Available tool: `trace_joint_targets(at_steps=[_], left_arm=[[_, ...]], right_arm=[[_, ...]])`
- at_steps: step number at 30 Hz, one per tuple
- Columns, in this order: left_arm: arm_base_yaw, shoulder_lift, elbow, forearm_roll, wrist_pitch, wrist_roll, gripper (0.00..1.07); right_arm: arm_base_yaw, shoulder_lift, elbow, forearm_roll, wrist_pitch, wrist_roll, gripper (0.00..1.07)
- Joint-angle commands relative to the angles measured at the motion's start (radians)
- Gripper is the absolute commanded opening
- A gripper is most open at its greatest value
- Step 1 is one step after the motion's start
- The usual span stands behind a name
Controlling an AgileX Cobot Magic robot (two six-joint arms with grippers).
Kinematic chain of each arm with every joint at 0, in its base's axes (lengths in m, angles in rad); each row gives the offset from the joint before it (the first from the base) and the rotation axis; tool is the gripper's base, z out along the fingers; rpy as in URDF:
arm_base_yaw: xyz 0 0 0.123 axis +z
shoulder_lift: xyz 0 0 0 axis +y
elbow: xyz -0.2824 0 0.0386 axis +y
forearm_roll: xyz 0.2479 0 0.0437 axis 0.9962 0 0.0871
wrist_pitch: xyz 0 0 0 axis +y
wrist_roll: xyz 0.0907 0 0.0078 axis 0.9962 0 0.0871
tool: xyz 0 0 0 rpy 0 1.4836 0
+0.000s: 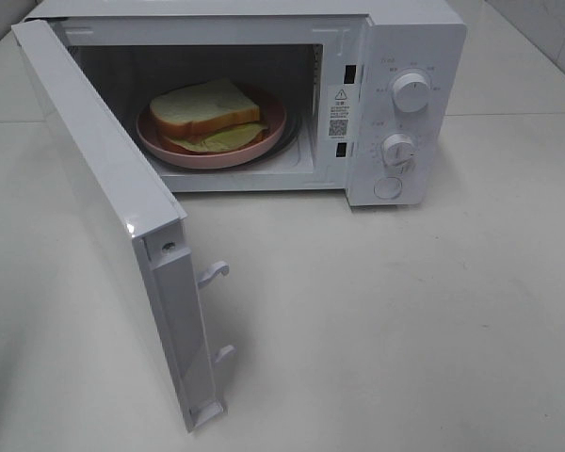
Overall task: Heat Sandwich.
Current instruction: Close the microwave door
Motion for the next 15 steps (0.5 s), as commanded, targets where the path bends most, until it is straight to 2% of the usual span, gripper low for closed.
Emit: trace_joint_targets(at_steps=[1,2,6,13,15], left_arm=[[-0.004,0.085,0.039,-0.001,-0.104,0.003,0.24],[-0.004,0.085,0.039,-0.001,-0.104,0.003,0.24],[-0.004,0.189,0.056,0.007,-0.190,0.003,0.03],[-0.004,0.308,0.065,0.017,-0.340,0.003,0.00],[-0.004,0.356,0.083,0.017,-0.460,0.003,0.00]], right_arm=[[-0.008,-0.025,0.004,0.002,-0.008,0.003,0.76],[-0.008,-0.025,0.004,0.002,-0.008,0.003,0.76],[-0.008,-0.025,0.004,0.002,-0.008,0.003,0.76],[-0.008,-0.025,0.004,0.002,-0.008,0.003,0.76],[-0.008,-0.025,0.004,0.002,-0.008,0.003,0.76]])
